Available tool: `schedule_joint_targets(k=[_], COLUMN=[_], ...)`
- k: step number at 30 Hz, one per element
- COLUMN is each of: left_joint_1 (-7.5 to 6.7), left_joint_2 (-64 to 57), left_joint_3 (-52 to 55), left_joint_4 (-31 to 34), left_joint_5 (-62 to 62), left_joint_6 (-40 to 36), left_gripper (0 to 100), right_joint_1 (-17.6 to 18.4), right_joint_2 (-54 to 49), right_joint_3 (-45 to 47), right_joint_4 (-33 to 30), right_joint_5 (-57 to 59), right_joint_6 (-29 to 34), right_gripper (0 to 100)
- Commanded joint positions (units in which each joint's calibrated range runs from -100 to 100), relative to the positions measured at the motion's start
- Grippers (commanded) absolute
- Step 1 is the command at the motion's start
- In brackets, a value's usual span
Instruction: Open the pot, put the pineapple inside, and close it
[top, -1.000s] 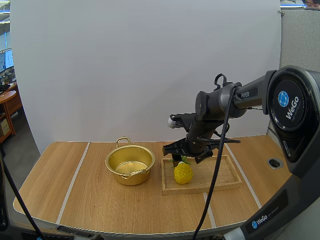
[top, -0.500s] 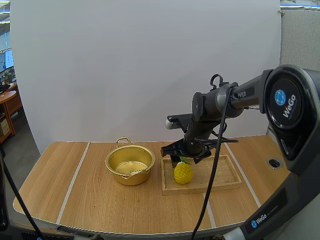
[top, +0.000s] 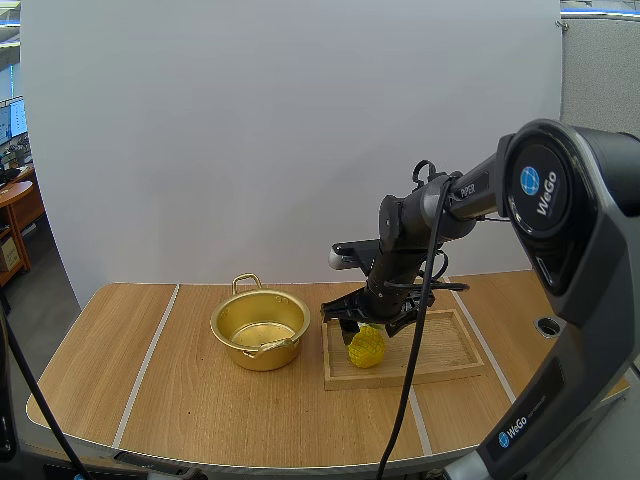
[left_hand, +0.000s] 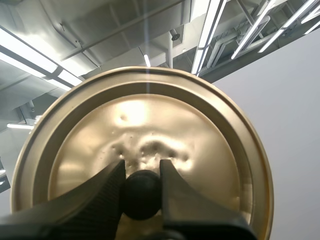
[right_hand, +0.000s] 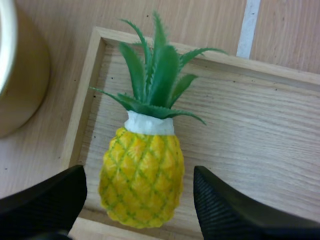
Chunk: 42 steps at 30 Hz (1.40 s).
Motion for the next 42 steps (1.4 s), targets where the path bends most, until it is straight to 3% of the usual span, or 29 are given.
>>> schedule_joint_targets(k=[1,23,25,27,28,37,42], left_joint_1=[-0.15,-0.15,-0.15,-0.15,-0.15,-0.15,-0.15], left_joint_2=[-0.2,-0.2,-0.2,-0.2,-0.2,-0.2,-0.2], left_joint_3=[-0.3,-0.3,-0.3,-0.3,-0.3,-0.3,-0.3], left_joint_4=[0.1,0.1,0.1,0.1,0.1,0.1,0.1], left_joint_5=[-1.5,-1.5,-1.5,-1.5,-1.5,-1.5,-1.5], left_joint_6=[-0.4,-0.4,-0.4,-0.4,-0.4,-0.4,-0.4], left_gripper=[0,0,0,0,0,0,0], right_joint_1=[0.1,0.7,0.8,0.8,0.8,1.1,3.9], right_joint_2=[2.9,7.9,7.9,7.9,7.8,-0.4,-6.5], right_joint_3=[0.0,0.0,0.0,0.0,0.0,-2.7,-7.0], right_joint_4=[-0.9,-3.4,-3.4,-3.4,-3.4,-3.4,-3.8], right_joint_5=[-2.4,-5.8,-5.8,-5.1,-5.0,-4.1,-0.4], right_joint_6=[0.2,1.7,1.7,1.5,1.5,0.5,0.2], right_gripper=[100,99,61,7,0,0,0])
